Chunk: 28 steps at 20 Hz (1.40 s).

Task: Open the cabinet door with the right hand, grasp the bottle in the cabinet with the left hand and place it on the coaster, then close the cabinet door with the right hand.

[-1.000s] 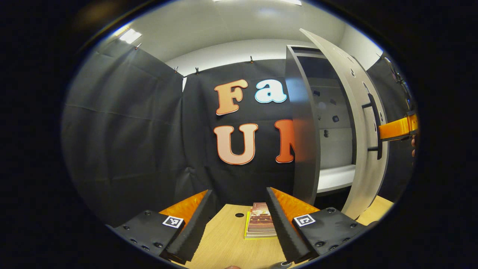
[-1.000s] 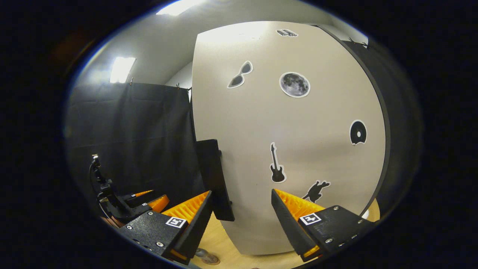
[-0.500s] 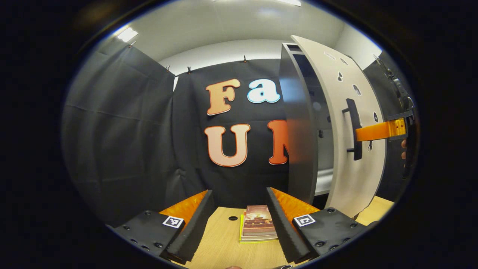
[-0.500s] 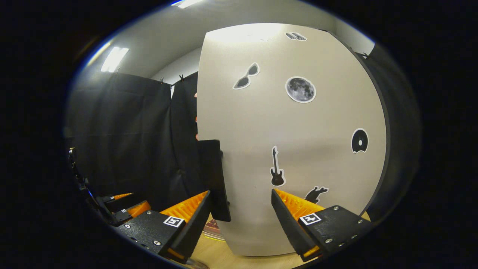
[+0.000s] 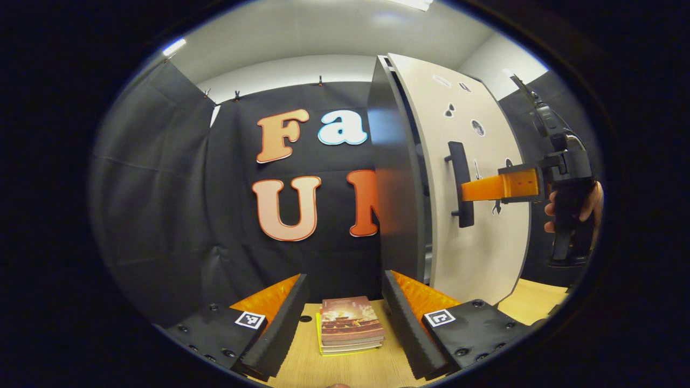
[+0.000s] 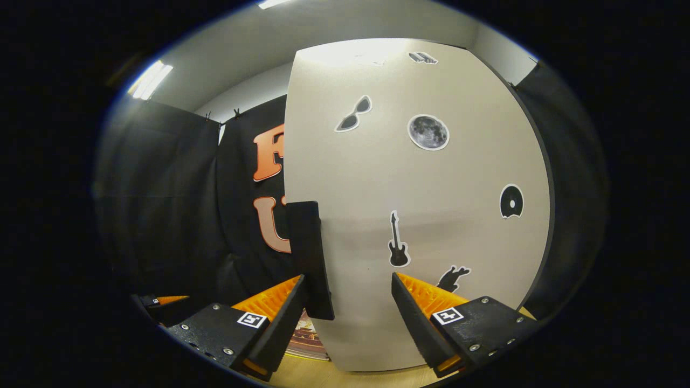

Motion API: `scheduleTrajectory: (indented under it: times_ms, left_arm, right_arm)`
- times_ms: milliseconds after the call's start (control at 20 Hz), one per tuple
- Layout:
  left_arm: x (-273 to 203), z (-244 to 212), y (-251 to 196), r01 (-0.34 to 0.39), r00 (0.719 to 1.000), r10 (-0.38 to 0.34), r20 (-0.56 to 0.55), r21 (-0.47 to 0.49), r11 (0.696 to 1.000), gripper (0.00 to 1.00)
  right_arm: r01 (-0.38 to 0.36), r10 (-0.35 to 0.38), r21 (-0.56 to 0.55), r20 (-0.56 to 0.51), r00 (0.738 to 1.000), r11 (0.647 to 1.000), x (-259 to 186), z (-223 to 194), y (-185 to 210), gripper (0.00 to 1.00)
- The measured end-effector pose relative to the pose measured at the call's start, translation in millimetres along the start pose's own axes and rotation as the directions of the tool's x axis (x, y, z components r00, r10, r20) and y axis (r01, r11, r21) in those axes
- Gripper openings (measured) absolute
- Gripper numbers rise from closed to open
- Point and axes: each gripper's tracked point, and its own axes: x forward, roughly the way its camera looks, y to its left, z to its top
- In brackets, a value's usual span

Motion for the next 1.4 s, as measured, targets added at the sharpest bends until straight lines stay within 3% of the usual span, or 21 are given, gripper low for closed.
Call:
scheduleTrajectory:
  times_ms: [200, 650, 850, 1050, 1200, 1400]
  left_arm:
    - [20, 12, 0, 0.037, 0.999, -0.038, -0.006, -0.084, 0.996, 0.93]
    - [7, 86, -12, 0.018, 0.998, -0.013, 0.065, -0.069, 0.997, 0.91]
    - [-7, 119, -33, -0.034, 0.996, 0.039, 0.082, -0.068, 0.997, 0.9]
    - [-30, 148, -61, -0.094, 0.989, 0.103, 0.106, -0.081, 0.992, 0.9]
    - [-46, 162, -75, -0.119, 0.986, 0.129, 0.103, -0.103, 0.988, 0.91]
    - [-54, 161, -79, -0.151, 0.985, 0.157, 0.072, -0.09, 0.985, 0.93]
  right_arm:
    - [0.056, -0.054, -0.032, 0.048, 0.997, 0.998, -13, 19, -15, 0.96]
    - [0.187, -0.164, -0.217, 0.121, 0.979, 0.958, -125, 64, -93, 0.96]
    - [0.161, -0.127, -0.297, 0.129, 0.983, 0.941, -163, 68, -118, 0.97]
    - [0.124, -0.102, -0.262, 0.097, 0.99, 0.957, -186, 67, -154, 0.95]
    - [0.143, -0.12, -0.249, 0.103, 0.987, 0.958, -204, 74, -180, 0.95]
    - [0.12, -0.094, -0.227, 0.123, 0.988, 0.966, -214, 77, -182, 0.95]
